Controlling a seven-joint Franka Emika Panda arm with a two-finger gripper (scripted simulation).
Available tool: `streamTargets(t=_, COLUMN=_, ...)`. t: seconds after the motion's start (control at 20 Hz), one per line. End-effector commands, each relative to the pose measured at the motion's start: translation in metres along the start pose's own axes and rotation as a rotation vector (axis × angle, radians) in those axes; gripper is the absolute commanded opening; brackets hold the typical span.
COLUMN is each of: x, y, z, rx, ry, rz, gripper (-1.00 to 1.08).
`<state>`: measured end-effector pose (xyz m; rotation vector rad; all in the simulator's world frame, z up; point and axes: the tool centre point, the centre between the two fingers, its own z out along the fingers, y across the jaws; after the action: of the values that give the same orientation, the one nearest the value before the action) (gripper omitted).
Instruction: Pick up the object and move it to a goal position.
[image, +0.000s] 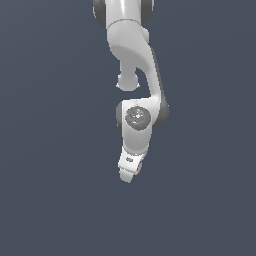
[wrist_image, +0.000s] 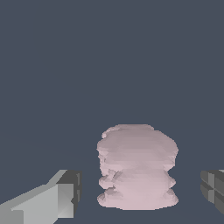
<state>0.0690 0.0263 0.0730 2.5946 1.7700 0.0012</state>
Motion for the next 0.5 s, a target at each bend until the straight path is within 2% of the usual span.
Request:
streamTargets(t=0.0, x=-0.001, y=-0.001, z=0.014, rx=0.001, ry=0.000, rz=-0.001, gripper=1.00)
streamTargets(t=0.4, x=0.000, y=0.000, z=0.028, rx=0.001, ry=0.000, rz=-0.003, gripper=1.00)
streamTargets(t=0.45, x=0.000, y=0.000, z=0.028, rx=0.001, ry=0.000, rz=-0.003, gripper=-1.00)
